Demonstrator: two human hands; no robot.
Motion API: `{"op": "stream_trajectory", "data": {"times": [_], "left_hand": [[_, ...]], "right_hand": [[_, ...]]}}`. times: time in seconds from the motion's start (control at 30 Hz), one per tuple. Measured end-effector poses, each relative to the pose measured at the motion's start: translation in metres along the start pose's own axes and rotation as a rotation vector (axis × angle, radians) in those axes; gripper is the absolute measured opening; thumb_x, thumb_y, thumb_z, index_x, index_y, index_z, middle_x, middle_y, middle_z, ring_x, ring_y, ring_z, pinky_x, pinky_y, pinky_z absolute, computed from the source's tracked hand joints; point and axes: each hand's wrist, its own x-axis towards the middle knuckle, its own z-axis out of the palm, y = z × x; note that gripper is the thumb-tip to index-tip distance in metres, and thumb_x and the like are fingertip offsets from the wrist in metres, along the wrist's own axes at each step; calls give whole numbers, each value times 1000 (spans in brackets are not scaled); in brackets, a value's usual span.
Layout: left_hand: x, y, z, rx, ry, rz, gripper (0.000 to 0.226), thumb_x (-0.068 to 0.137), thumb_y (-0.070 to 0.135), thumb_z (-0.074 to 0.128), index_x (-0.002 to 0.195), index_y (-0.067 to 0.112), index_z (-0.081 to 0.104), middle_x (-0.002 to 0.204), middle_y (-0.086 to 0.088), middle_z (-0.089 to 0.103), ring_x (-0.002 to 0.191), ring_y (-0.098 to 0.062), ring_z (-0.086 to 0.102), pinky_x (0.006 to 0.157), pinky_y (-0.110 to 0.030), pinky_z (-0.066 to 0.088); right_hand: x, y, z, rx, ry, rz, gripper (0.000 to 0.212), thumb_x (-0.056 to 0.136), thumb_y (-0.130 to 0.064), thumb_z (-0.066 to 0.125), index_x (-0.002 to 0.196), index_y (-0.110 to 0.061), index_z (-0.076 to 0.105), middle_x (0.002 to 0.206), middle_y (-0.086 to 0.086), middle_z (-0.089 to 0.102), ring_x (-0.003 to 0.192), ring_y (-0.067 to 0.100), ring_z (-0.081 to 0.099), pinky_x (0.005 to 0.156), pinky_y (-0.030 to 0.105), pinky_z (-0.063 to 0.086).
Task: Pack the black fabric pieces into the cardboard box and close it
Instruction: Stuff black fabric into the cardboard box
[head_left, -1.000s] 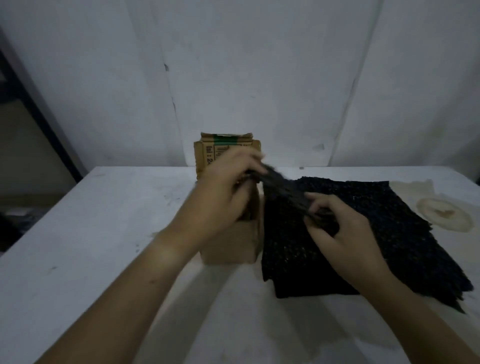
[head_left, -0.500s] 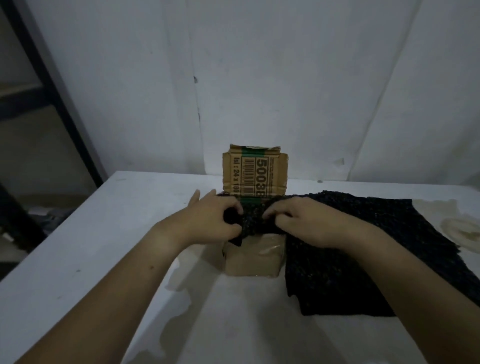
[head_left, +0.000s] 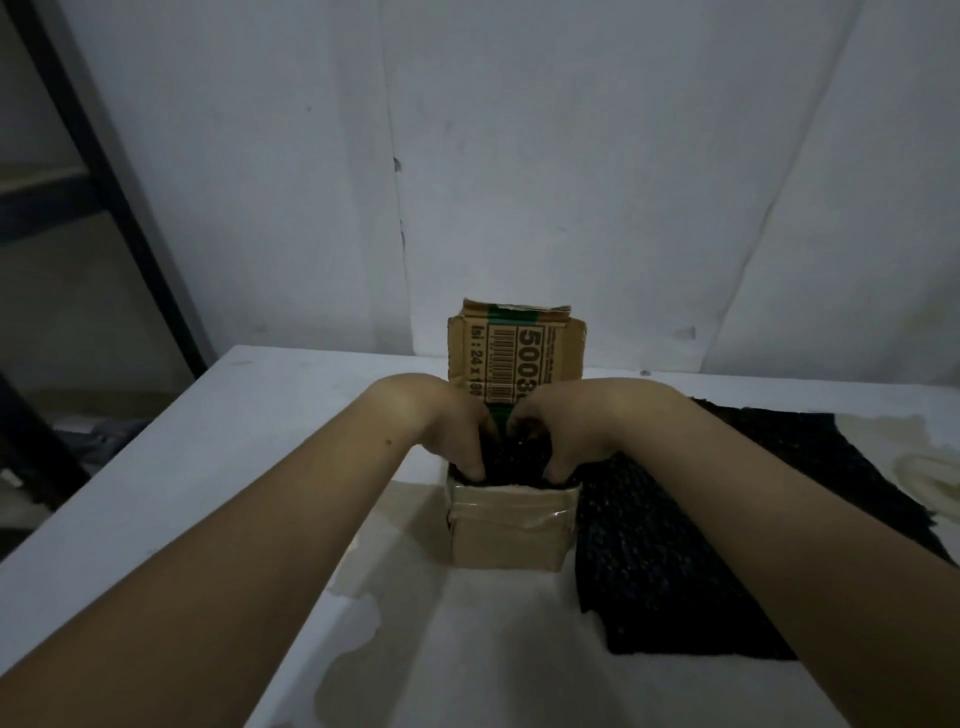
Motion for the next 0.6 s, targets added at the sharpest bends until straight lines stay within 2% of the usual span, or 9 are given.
{"op": "stream_trajectory", "data": {"times": [0.17, 0.27, 0.33, 0.43, 0.5, 0.53, 0.6], "left_hand": [[1, -1, 10, -59, 46, 17, 36, 82, 42, 66, 117, 30, 66, 96, 12, 63, 86, -5, 58, 71, -25, 49], [-3, -3, 12, -99, 60, 29, 30, 83, 36, 66, 113, 30, 65, 94, 11, 63, 86, -7, 58, 69, -27, 48], [-4, -6, 17, -95, 147, 43, 26, 85, 30, 65, 111, 29, 64, 94, 8, 64, 85, -13, 60, 69, -28, 49], [-5, -9, 26, -48, 346, 55, 30, 86, 28, 67, 115, 30, 59, 103, 8, 61, 90, -16, 58, 78, -34, 49], [-8, -14, 28, -139, 368, 88, 40, 83, 27, 69, 119, 32, 54, 109, 8, 61, 94, -14, 59, 81, -34, 52], [-11, -17, 27, -199, 354, 100, 41, 82, 26, 69, 118, 33, 52, 111, 8, 61, 95, -13, 59, 82, -34, 53], [-15, -20, 24, -268, 318, 106, 36, 79, 32, 68, 112, 35, 53, 111, 9, 60, 96, -12, 59, 81, -32, 52]], "right_hand": [[-4, 9, -1, 98, -43, -54, 69, 79, -31, 74, 142, -27, 47, 129, -4, 58, 114, 17, 56, 100, 37, 49], [-5, 13, 0, 172, -71, -70, 73, 78, -28, 75, 144, -27, 44, 132, -4, 57, 118, 16, 56, 103, 36, 47], [-7, 13, 1, 212, -5, -70, 71, 75, -28, 78, 139, -28, 48, 128, -6, 58, 114, 13, 57, 100, 33, 48], [-21, 17, 4, 213, 322, -90, 45, 72, -41, 81, 108, -28, 59, 102, -9, 62, 90, 10, 58, 76, 28, 50], [-35, 20, 7, 138, 484, -76, 29, 75, -52, 75, 85, -30, 60, 81, -12, 60, 74, 5, 56, 63, 28, 46], [-42, 22, 9, 98, 487, -58, 29, 78, -58, 68, 78, -30, 60, 75, -12, 60, 69, 4, 55, 61, 29, 46], [-52, 22, 20, 86, 403, -35, 35, 82, -67, 54, 77, -33, 64, 78, -12, 62, 71, 4, 57, 65, 31, 50]]}}
